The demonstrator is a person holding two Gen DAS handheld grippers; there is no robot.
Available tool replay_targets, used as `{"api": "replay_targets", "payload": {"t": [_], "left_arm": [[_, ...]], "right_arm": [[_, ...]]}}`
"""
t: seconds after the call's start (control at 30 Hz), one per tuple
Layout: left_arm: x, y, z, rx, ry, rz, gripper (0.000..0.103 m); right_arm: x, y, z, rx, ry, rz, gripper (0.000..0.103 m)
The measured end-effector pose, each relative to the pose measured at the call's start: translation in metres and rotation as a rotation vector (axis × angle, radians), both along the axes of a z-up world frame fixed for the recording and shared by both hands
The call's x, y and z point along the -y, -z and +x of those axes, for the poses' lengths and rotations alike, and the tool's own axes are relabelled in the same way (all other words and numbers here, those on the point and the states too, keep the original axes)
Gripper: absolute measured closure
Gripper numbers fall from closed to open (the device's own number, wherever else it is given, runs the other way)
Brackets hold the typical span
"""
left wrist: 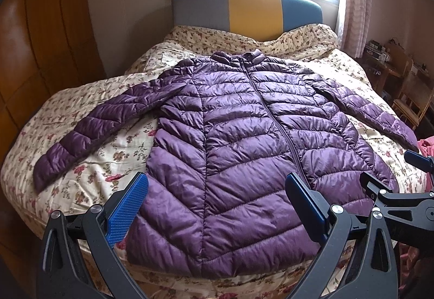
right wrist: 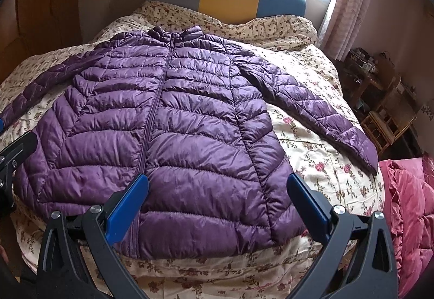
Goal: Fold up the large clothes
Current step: 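Reach the right gripper to the sleeve cuff and close on it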
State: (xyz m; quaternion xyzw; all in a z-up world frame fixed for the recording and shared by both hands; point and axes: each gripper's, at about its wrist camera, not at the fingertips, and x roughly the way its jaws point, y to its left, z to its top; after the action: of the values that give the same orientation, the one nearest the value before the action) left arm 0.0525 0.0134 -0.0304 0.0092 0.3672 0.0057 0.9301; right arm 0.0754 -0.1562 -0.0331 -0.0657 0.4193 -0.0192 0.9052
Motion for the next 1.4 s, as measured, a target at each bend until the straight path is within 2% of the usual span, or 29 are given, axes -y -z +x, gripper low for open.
{"api": "replay_targets", "payload": {"t": [0.4, 0.6, 0.67, 0.8, 0.93, 1.1, 1.27, 1.4], "left_arm": [[0.009, 0.011, 0.050, -0.024, 0.031, -0.020, 0.003], [0.011, 0.026, 0.090, -0.058, 0.050, -0.020, 0.003], [0.011, 0.033, 0.105, -0.072, 0.069, -0.043, 0.003], [0.016, 0.048, 0.135, -0.106, 0.080, -0.042, 0.003], [0.018, 0.060, 0.166, -0.134, 0.072, -0.029, 0.003], [0.020, 0.066, 0.198, -0.126, 0.064, -0.002, 0.003], [0.020, 0.072, 0.230, -0.116, 0.047, 0.034, 0.003], [0.015, 0.074, 0.251, -0.110, 0.029, 0.024, 0.003]], "right_arm": [[0.025, 0.012, 0.042, -0.021, 0.063, -0.028, 0.002], [0.063, 0.030, 0.072, -0.065, 0.153, 0.004, 0.002], [0.084, 0.035, 0.085, -0.081, 0.199, 0.011, 0.002], [0.132, 0.042, 0.104, -0.099, 0.308, 0.008, 0.003], [0.189, 0.049, 0.119, -0.120, 0.431, -0.034, 0.010], [0.264, 0.052, 0.128, -0.133, 0.593, -0.041, 0.021], [0.325, 0.050, 0.129, -0.138, 0.750, -0.038, 0.026], [0.361, 0.056, 0.132, -0.151, 0.840, -0.017, 0.028]]}}
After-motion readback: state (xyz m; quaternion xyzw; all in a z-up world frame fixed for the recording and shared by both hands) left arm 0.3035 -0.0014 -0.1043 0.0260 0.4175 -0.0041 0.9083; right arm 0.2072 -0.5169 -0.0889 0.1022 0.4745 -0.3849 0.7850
